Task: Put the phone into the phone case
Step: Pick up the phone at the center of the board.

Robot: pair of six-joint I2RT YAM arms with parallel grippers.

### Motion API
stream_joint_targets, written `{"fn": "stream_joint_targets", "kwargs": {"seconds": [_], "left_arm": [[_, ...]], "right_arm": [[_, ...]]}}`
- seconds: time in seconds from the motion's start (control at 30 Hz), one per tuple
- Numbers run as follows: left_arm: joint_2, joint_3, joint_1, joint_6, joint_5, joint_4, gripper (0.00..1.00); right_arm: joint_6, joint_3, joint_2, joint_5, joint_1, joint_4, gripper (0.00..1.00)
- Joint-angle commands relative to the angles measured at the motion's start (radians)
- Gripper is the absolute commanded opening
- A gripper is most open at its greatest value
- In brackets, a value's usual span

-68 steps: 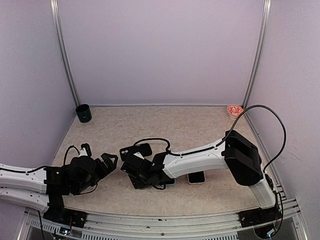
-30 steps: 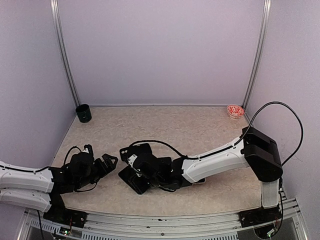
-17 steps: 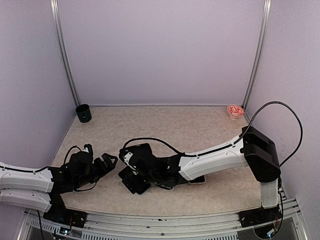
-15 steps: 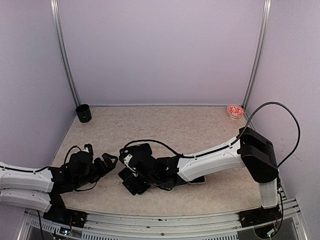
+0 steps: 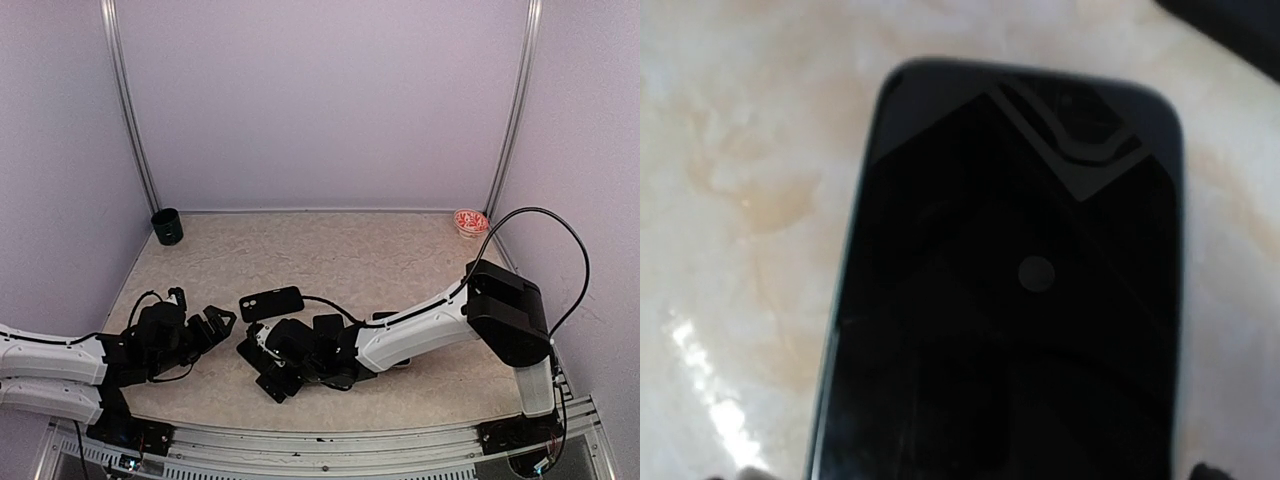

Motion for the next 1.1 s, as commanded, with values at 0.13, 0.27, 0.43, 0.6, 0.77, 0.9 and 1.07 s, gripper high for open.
{"fn": "stream_joint_targets", "kwargs": {"seconds": [0.13, 0.27, 0.43, 0.6, 0.77, 0.9, 1.07], "left_arm": [[0.011, -0.010, 0.008, 0.010, 0.009, 0.026, 0.99], [0.013, -0.012, 0.007, 0.007, 0.011, 0.029, 0.99], [0.003, -0.016, 0.008, 0.005, 0.008, 0.027, 0.99], [-0.004, -0.017, 0.007, 0.003, 0.005, 0.024, 0.99], [-0.005, -0.015, 0.007, 0.002, 0.004, 0.026, 0.99], [-0.001, -0.017, 0.007, 0.002, 0.005, 0.026, 0.99], [0.001, -0.017, 0.007, 0.002, 0.006, 0.025, 0.99]], "right_arm": [[0.002, -0.052, 0.022, -0.032, -0.006, 0.070, 0.97], [0.009, -0.082, 0.024, -0.038, -0.006, 0.103, 0.89], [0.028, -0.114, 0.028, -0.052, -0.012, 0.130, 0.85], [0.038, -0.127, 0.034, -0.056, -0.014, 0.140, 0.82], [0.031, -0.132, 0.048, -0.051, -0.014, 0.145, 0.75], [0.013, -0.140, 0.045, -0.046, -0.014, 0.162, 0.69], [-0.015, -0.142, 0.037, -0.020, -0.010, 0.182, 0.69]]}}
